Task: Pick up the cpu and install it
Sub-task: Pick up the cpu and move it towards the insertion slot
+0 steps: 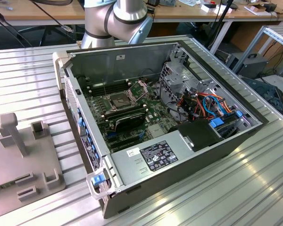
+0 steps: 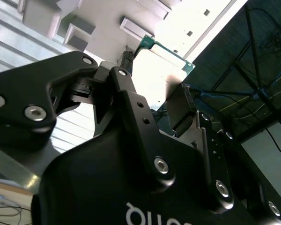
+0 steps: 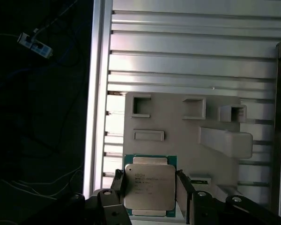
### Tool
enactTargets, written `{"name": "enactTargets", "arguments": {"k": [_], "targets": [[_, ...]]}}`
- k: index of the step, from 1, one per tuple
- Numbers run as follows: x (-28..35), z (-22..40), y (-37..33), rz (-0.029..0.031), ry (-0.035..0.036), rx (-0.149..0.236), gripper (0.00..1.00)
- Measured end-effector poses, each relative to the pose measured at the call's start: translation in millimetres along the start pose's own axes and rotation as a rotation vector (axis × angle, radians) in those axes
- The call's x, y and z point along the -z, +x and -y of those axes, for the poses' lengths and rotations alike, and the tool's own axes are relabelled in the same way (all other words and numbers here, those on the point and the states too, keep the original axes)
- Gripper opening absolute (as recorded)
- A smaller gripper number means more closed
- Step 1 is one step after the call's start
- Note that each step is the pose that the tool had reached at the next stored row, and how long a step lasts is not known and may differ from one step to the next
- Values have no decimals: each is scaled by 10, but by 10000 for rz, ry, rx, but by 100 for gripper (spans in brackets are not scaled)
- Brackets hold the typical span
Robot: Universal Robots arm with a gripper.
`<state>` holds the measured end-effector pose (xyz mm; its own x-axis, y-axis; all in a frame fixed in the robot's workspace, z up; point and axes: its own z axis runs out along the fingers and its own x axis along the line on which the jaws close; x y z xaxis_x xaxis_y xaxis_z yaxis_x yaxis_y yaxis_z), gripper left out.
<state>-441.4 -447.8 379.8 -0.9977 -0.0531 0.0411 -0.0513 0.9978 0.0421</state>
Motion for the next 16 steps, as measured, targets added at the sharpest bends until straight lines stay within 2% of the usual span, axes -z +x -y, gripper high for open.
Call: {"name": "enactTargets", "arguments": {"k": [2, 16], "targets": [[43, -2, 2, 0, 0, 0, 53], [97, -4, 4, 1, 0, 0, 53]]}}
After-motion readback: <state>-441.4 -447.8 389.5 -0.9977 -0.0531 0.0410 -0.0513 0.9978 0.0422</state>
